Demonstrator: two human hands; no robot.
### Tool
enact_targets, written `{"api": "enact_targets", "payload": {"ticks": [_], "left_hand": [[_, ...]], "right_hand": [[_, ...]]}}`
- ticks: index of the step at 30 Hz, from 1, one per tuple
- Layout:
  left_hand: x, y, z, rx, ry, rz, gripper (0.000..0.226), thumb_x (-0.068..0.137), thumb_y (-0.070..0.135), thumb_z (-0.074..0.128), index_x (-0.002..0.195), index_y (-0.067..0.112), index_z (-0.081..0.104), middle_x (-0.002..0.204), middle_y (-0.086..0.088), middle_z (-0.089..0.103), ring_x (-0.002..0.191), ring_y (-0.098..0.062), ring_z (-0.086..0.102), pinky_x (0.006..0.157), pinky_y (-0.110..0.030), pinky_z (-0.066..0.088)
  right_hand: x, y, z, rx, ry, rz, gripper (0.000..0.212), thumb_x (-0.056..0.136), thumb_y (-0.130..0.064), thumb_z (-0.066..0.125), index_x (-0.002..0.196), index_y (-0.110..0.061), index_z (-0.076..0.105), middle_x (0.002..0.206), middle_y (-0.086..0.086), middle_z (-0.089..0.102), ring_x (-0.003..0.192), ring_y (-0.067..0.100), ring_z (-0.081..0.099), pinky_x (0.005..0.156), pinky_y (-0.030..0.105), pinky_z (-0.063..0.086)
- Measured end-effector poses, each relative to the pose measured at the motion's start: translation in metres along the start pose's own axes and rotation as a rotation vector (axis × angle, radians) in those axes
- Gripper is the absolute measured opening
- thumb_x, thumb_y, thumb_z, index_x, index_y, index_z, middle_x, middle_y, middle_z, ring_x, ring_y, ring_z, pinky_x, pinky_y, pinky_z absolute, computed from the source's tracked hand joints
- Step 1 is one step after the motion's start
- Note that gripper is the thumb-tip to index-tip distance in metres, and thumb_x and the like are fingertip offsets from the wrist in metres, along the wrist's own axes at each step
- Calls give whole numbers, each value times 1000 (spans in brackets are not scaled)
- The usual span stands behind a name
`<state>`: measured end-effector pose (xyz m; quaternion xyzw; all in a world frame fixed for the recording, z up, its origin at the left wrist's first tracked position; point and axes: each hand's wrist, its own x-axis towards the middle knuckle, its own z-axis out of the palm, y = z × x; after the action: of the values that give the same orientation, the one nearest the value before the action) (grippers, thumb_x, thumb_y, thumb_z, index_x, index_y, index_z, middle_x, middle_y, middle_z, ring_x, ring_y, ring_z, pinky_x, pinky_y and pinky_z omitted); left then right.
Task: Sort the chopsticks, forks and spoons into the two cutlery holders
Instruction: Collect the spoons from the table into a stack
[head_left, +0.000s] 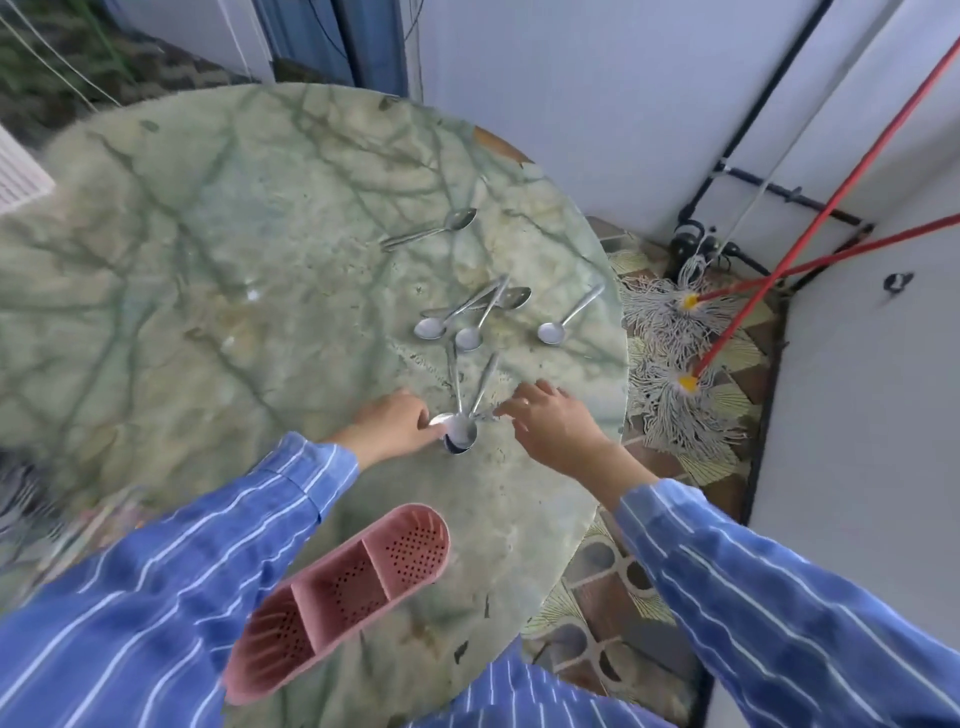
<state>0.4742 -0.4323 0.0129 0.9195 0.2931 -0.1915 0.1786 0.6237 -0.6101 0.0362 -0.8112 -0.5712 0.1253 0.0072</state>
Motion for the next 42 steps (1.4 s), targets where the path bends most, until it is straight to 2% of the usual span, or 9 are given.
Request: {"api": "enact_targets", "payload": {"ticks": [6,11,19,22,26,30,33,37,42], "left_hand": [[15,7,3,-240,13,-66,38,88,47,59,67,16,55,69,0,52,66,-23,49,54,-30,30],[26,-6,13,-431,97,-140,14,84,33,67,77,22,63,71,6,59,75,-23,59,69,-35,48],[25,-27,17,-846,391,-226,7,89,15,65,84,12,61,72,3,60,66,-14,54,67,-25,42],[25,-30,4,-1311,531,-389,8,95,19,57,92,14,53,89,0,64,89,-19,64,71,-12,48],[24,-26,-21,-1760,710,-279,12,101,18,46,92,17,38,91,-6,68,96,-20,68,85,-30,56],[33,-15,-40,-1697,779,-245,7,103,17,42,95,18,43,77,-2,54,63,-12,54,65,-27,57],[40,11,-45,-1705,541,-285,21,94,38,54,103,21,46,80,-1,49,58,-8,43,50,-21,43],[50,51,-45,-1674,241,-150,59,60,54,67,104,20,45,93,-2,50,73,-11,55,75,-32,55],[74,79,-40,-1611,245,-100,18,96,20,57,108,12,46,107,-7,61,96,-19,63,87,-38,53]], "right_hand": [[55,10,1,-114,-33,-250,52,87,-13,59,133,-36,54,134,5,48,120,29,45,96,39,40],[87,12,14,-224,-72,-391,55,58,-32,87,110,-39,68,120,5,61,99,29,60,78,38,52],[99,27,34,-56,230,-569,15,80,-21,73,92,-19,64,102,0,64,90,26,61,82,32,40],[96,35,39,34,281,-488,22,73,-3,72,88,-14,60,82,-1,61,75,25,58,80,29,36],[85,40,34,185,273,-320,11,85,-6,61,93,-13,57,75,0,62,70,29,59,74,35,41],[72,43,22,574,139,-71,12,99,-18,43,103,-10,51,75,5,60,68,31,54,63,38,40],[66,42,13,920,58,104,7,100,-18,45,99,-12,48,69,1,57,56,13,48,56,32,39],[64,40,-2,1259,-38,265,10,101,-20,45,94,-13,47,69,-7,64,53,8,48,54,25,41],[71,42,-21,1366,-136,300,19,98,-25,52,99,-6,57,75,-4,64,56,9,56,52,32,50]]}}
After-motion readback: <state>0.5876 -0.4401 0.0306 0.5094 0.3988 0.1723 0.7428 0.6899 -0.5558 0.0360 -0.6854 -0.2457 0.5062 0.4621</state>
